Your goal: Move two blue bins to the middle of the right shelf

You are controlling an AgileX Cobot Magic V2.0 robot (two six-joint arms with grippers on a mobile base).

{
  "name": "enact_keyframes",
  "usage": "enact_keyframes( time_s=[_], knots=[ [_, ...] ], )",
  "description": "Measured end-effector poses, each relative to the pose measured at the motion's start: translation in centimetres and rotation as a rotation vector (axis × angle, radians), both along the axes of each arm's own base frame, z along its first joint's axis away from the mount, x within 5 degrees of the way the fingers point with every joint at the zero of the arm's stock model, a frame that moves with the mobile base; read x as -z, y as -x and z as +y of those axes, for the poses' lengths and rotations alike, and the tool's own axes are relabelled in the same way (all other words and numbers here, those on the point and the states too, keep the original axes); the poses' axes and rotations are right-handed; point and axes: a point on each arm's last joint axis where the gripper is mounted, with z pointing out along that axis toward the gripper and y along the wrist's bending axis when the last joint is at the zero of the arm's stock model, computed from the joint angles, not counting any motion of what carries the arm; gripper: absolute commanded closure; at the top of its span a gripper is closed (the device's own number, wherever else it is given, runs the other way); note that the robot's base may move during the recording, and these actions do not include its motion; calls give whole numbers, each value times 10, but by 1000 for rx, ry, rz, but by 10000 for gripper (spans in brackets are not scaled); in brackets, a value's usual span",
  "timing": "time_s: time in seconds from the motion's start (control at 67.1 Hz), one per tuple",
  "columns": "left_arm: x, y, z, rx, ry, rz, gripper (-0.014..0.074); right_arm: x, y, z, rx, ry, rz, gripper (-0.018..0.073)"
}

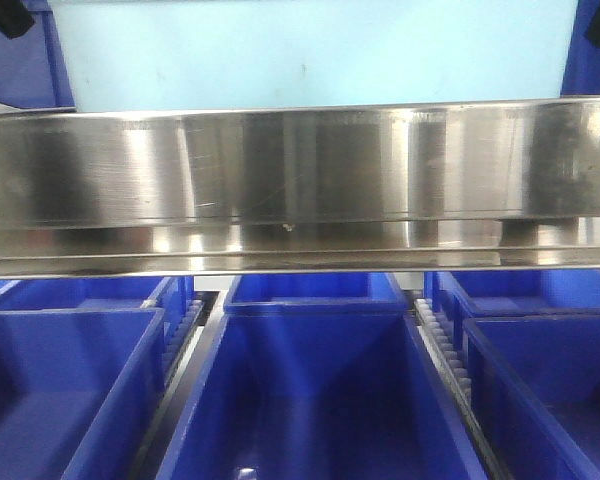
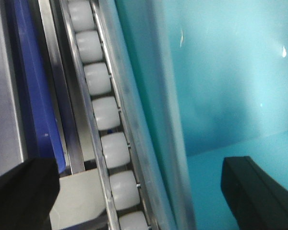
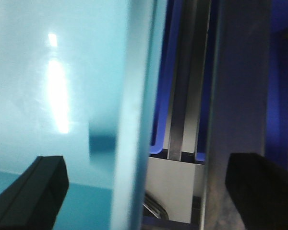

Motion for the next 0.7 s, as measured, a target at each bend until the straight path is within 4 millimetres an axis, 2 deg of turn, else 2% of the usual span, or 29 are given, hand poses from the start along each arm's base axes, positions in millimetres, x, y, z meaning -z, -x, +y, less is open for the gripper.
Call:
enact_keyframes(
  time_s=[0.253, 0.551, 0.626, 0.7],
  knots=[
    [3, -1, 0, 1, -6, 14, 17, -1, 0, 2, 2, -32, -6, 1],
    [25, -13, -7, 4, -24, 88, 20, -1, -1, 3, 3, -39, -12, 4],
    [26, -13, -8, 6, -21, 91, 41, 0, 0, 3, 3, -38, -9, 50],
    [26, -13, -9, 8, -20, 89, 108, 1, -1, 3, 4, -39, -12, 162]
  ],
)
